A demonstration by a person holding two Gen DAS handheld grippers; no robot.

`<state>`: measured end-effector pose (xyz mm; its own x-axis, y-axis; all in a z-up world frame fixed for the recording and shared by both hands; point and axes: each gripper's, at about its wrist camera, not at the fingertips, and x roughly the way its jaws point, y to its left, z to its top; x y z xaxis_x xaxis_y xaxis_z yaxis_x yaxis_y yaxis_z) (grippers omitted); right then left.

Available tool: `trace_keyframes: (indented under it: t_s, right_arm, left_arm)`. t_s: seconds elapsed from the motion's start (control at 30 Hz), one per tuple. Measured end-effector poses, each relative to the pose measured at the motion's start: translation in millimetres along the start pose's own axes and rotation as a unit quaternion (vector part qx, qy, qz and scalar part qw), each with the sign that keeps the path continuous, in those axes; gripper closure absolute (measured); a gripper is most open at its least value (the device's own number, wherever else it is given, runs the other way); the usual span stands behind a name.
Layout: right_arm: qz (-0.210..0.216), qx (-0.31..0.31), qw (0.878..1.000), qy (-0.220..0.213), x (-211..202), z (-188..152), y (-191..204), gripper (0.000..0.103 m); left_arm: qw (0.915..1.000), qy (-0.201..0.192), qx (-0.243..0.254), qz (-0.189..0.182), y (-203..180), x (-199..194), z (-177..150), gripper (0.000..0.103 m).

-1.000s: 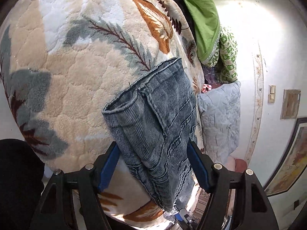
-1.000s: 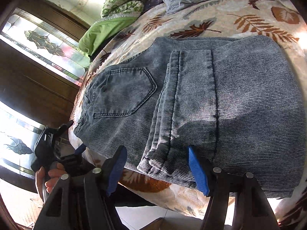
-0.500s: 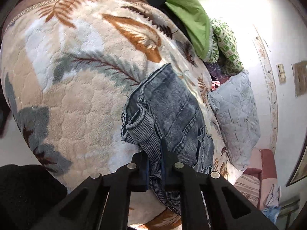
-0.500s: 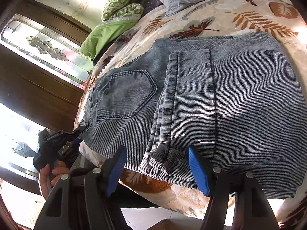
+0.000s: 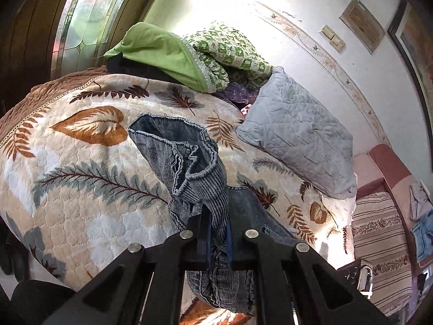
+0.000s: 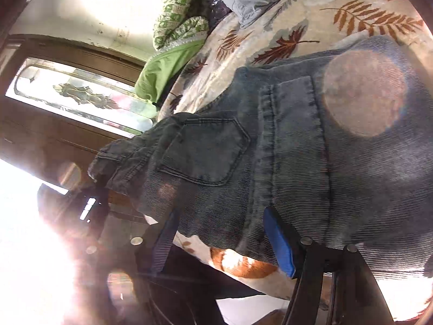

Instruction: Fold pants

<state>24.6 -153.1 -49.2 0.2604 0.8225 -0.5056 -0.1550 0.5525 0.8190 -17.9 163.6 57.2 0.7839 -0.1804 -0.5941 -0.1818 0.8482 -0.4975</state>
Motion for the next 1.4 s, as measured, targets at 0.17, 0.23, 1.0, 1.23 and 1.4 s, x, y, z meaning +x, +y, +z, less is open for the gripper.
trace_keyframes:
  t_s: [0.17, 0.23, 1.0, 1.23, 1.4]
  right_arm:
    - [0.012, 0.06, 0.997, 0.04, 23.4, 8.8, -20.8, 0.035]
    - [0.032, 0.064, 0.997, 0.027, 14.1, 16.2, -14.4, 0.035]
    - [0.012, 0.181, 0.967, -0.18, -172.5, -32.9, -130.2, 0.04]
    - [0.012, 0.203, 0.96, -0.193, -197.9, -45.7, -163.7, 0.04]
    - [0.015, 0.198, 0.962, -0.189, -189.9, -40.4, -162.6, 0.04]
  left_arm:
    - [0.9998, -0.001, 0.02, 0.003, -11.6, -2.3, -0.6, 0.095]
    - [0.9997, -0.002, 0.023, 0.001, -15.9, -2.2, -1.6, 0.095]
    - [0.9385, 0.102, 0.32, -0.08, -223.3, 65.8, -155.8, 0.097]
    - [0.9148, 0.184, 0.357, -0.04, -222.5, 111.1, -215.0, 0.097]
    - [0.9083, 0.223, 0.347, -0.071, -221.7, 117.4, -208.6, 0.075]
